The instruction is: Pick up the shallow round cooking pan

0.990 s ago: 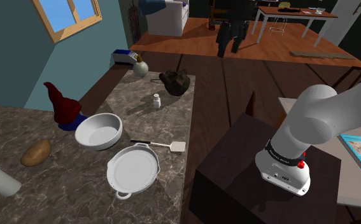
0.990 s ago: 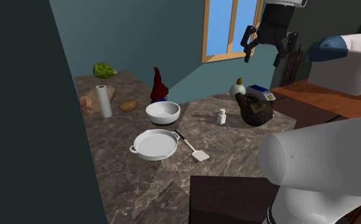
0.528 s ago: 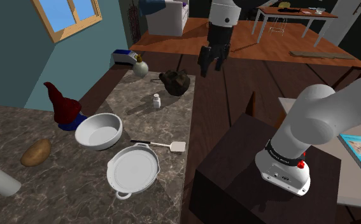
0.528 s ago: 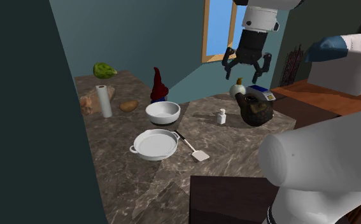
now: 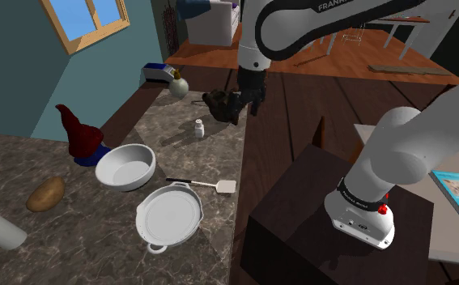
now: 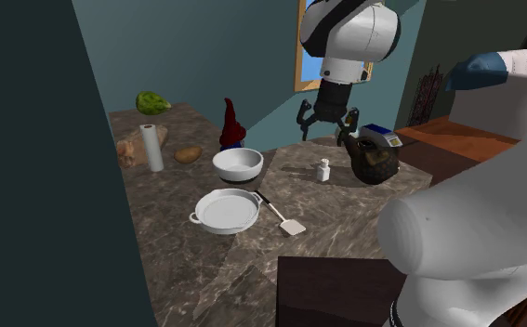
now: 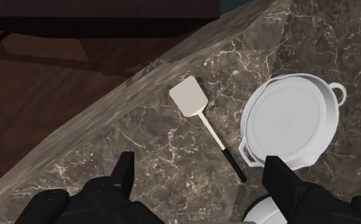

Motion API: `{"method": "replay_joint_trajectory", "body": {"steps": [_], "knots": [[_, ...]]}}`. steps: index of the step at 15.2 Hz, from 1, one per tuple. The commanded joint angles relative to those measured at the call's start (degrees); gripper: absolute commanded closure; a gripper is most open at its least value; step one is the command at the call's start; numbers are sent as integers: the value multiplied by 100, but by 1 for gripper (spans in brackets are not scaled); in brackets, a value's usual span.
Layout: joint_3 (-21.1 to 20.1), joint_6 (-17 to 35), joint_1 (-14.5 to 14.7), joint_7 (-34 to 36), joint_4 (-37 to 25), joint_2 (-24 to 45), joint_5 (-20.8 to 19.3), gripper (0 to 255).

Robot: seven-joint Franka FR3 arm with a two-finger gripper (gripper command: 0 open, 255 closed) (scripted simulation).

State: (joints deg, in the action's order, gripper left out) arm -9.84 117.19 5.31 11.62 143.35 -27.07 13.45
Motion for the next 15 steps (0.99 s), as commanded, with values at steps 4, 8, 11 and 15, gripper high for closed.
{"method": "replay_joint_trajectory", "body": {"steps": [4, 8, 11, 15], "knots": [[-320, 918, 116, 224, -52, 943, 110, 0], [-555, 1592, 194, 452, -234, 1787, 86, 0], [-696, 2051, 257, 663, -450, 2458, -22, 0], [-801, 2579, 381, 1001, -839, 3379, -287, 0]]}}
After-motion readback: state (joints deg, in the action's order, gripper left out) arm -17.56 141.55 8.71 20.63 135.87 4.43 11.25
